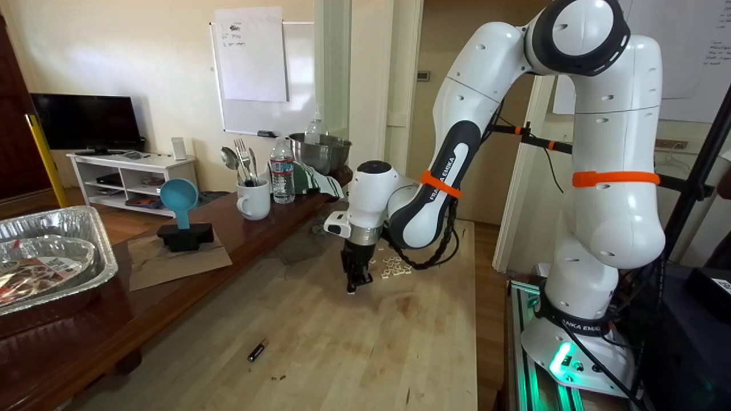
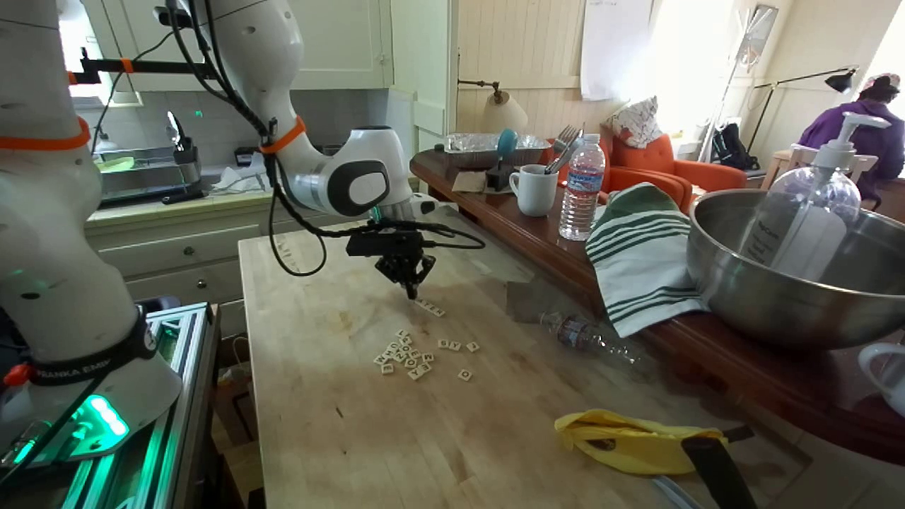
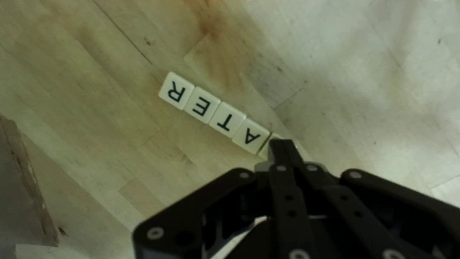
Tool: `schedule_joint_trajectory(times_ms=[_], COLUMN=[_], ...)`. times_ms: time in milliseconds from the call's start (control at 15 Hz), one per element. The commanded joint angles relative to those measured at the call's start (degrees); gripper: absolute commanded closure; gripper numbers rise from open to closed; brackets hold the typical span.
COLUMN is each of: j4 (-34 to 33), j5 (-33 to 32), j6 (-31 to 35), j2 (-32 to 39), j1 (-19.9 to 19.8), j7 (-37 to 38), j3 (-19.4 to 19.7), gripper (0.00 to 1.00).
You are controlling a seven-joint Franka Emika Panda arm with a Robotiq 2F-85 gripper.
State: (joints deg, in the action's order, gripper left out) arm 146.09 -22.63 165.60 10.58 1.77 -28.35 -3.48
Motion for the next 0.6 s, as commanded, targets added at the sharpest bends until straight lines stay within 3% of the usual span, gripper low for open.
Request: schedule_joint_trajectory(times_ms=[0, 533], j4=[2.11, 7.01], j5=[2.60, 13.49], j6=[1.66, 3.99], j2=[-1.14, -8.01], j1=[-1.03, -3.03], j7=[-2.06, -9.67], j3=[-1.80, -6.28], gripper=[1.00, 1.00])
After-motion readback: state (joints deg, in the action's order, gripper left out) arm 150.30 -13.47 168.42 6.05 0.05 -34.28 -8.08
